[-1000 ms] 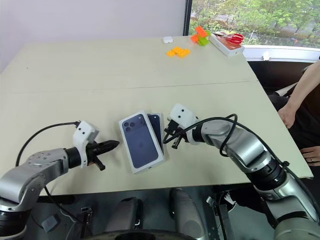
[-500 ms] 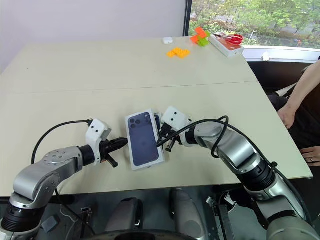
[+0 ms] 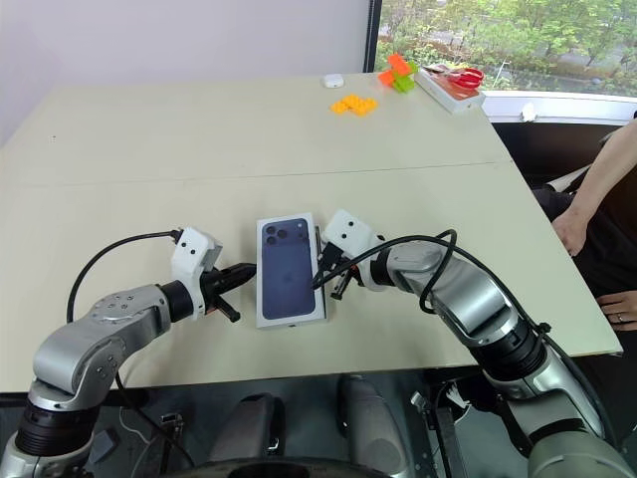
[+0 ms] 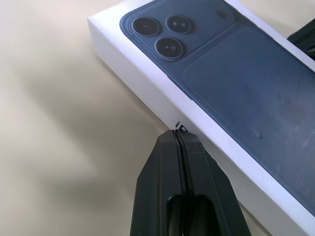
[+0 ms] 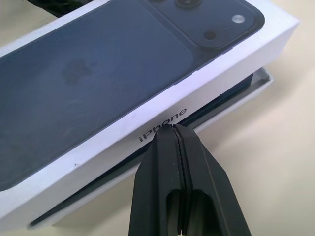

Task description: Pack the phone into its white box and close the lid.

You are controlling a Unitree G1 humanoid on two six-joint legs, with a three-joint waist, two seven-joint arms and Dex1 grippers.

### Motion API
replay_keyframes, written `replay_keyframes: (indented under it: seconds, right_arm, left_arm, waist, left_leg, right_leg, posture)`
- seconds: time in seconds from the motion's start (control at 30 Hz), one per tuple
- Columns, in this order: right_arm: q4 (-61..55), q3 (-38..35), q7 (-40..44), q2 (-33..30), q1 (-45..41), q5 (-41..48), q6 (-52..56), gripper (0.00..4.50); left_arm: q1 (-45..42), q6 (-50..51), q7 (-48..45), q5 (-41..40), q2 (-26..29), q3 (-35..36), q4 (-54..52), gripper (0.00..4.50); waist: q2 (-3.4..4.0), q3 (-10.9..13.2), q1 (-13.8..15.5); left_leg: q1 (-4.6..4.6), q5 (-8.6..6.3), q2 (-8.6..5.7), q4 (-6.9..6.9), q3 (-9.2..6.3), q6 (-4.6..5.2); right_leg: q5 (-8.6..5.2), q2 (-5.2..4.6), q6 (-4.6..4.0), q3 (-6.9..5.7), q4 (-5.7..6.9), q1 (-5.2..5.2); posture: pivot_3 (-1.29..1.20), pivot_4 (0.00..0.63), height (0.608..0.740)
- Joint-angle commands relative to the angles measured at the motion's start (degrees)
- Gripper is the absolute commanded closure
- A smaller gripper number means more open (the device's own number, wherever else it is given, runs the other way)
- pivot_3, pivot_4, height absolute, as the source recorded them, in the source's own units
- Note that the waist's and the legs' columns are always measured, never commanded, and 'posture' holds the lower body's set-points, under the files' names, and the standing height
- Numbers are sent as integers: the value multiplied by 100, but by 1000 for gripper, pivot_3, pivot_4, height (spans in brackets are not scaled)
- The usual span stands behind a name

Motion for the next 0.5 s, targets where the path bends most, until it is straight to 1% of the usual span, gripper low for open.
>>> replay_keyframes:
  seconds: [0.03,0.23,0.5]
  right_arm:
    - [-215,-109,71,134,-42,12,-70,4500]
    - [-161,-133,47,198,-49,-87,-60,4500]
    - [-165,-151,44,235,-11,-156,-38,4500]
  left_arm:
    - [-210,-86,-49,-98,-68,8,-167,4467]
    - [-403,-22,7,-72,-101,-6,-65,4467]
    - [-288,-3,-109,-120,-42,-87,-124,4467]
  waist:
    - [0,0,4]
    - [0,0,-3]
    - [0,0,-1]
  left_leg:
    - [0,0,0,0,0,0]
    - [0,0,-1,0,1,0]
    - [0,0,-1,0,0,0]
  right_leg:
    - [0,0,0,0,0,0]
    - [0,0,1,0,0,1]
    - [1,0,1,1,1,1]
  posture:
    - [0,150,732]
    - [0,150,732]
    - [0,150,732]
